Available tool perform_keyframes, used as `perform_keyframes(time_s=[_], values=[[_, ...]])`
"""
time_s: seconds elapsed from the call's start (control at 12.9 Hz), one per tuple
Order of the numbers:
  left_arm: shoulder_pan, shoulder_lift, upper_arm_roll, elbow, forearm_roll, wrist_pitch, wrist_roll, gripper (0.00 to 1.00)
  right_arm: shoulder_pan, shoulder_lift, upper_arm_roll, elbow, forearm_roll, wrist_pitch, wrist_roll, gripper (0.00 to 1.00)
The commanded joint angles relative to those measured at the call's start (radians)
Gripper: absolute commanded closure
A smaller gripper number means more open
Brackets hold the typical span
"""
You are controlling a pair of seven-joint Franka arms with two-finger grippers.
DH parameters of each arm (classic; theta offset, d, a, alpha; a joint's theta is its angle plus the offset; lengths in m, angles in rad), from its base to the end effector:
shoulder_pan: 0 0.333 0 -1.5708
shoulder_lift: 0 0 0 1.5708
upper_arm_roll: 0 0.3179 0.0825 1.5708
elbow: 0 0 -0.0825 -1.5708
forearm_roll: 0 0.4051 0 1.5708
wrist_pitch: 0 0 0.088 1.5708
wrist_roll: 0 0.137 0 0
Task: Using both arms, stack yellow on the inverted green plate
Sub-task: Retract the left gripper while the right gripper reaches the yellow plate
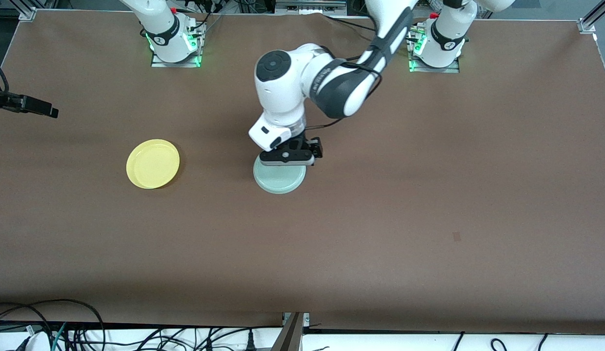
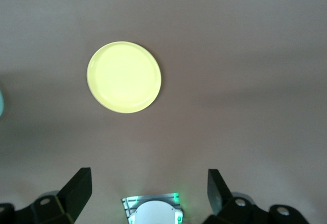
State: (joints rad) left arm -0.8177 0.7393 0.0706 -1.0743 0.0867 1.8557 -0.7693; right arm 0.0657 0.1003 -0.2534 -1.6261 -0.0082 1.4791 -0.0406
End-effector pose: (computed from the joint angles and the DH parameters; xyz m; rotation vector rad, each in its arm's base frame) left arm 0.5692 -0.5362 0.3636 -3.0710 0.0304 -0.1875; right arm 0.5687 -0.1041 0.5072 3.1039 -0.2312 -0.3853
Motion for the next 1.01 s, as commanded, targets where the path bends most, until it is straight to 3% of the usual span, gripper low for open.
perform_keyframes(time_s=[0.0,0.31,0.62,0.93], values=[[0.086,-0.087,-0.017,-0.024,-0.050,-0.108,0.152,0.00,-0.018,0.082,-0.007,0.005,-0.029,0.042,-0.004,0.00],[0.227,-0.187,-0.015,-0.030,-0.139,-0.255,0.335,0.00,-0.027,0.196,-0.006,-0.067,0.008,0.214,-0.002,0.00],[0.334,-0.293,-0.012,-0.026,-0.142,-0.393,0.480,0.00,-0.024,0.200,0.003,-0.323,0.056,0.559,-0.036,0.00],[0.454,-0.360,-0.012,-0.026,-0.137,-0.530,0.620,0.00,-0.026,0.229,0.003,-0.517,0.195,0.827,-0.211,0.00]])
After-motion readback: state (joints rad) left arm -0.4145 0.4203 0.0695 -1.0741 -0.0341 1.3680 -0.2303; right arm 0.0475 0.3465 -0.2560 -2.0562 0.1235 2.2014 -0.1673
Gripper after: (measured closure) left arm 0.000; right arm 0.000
